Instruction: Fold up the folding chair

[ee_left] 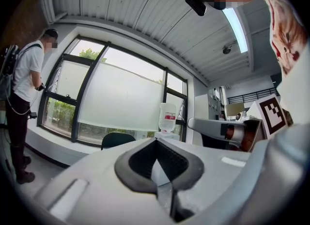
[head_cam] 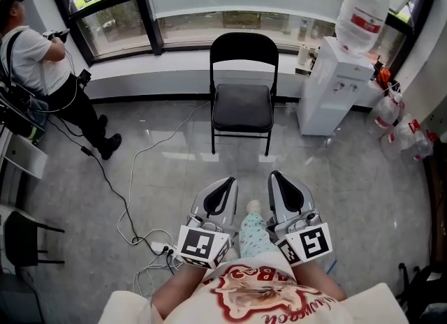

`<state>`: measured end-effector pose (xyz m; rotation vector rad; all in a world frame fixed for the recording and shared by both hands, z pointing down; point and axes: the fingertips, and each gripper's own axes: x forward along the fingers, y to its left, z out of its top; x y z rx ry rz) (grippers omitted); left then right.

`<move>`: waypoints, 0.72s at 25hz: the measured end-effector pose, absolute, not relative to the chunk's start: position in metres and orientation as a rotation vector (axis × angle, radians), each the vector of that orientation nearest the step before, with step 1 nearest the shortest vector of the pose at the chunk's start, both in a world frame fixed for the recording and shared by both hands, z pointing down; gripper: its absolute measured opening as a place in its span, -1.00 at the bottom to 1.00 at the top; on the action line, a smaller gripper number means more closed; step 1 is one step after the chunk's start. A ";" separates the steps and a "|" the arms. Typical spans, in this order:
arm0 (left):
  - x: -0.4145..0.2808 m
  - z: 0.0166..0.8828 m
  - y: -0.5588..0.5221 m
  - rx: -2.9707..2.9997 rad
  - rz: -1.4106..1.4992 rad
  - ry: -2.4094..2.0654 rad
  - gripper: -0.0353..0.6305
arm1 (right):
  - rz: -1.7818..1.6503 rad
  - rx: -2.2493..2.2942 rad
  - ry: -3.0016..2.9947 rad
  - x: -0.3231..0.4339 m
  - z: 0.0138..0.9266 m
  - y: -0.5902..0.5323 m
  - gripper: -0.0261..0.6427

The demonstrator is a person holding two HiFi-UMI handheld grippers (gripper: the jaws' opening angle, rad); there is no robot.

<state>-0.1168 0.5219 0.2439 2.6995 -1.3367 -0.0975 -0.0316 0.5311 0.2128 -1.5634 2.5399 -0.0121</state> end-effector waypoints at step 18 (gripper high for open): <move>-0.091 0.242 0.355 2.668 -0.093 -1.416 -0.89 | 0.059 -1.482 2.601 -0.009 0.207 0.359 -0.87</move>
